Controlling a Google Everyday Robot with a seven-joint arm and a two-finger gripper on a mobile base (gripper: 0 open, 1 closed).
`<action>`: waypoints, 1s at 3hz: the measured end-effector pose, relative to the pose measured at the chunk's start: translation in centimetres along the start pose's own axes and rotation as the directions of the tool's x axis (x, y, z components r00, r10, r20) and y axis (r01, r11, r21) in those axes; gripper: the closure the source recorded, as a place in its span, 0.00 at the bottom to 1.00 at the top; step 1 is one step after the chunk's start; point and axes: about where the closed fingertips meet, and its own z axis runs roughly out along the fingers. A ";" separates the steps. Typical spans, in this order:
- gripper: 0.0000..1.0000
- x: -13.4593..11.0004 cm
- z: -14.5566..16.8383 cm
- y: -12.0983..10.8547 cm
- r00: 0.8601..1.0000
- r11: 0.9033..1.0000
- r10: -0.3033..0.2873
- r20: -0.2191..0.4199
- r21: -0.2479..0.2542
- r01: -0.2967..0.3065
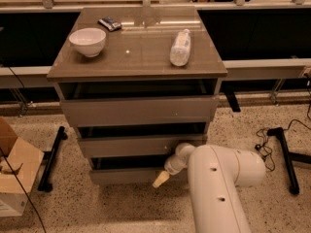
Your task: Open bottom drawer
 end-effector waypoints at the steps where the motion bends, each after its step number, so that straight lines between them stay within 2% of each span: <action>1: 0.18 1.9 -0.6 1.2 0.982 0.992 -0.110 -0.153 -0.070 0.100; 2: 0.42 3.9 -1.3 2.7 0.956 0.981 -0.168 -0.241 -0.137 0.138; 3: 0.65 5.8 -2.2 4.3 0.948 0.976 -0.171 -0.270 -0.178 0.126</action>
Offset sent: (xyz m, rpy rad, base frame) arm -0.0745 -0.0367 0.0016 -0.2458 0.2330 0.3256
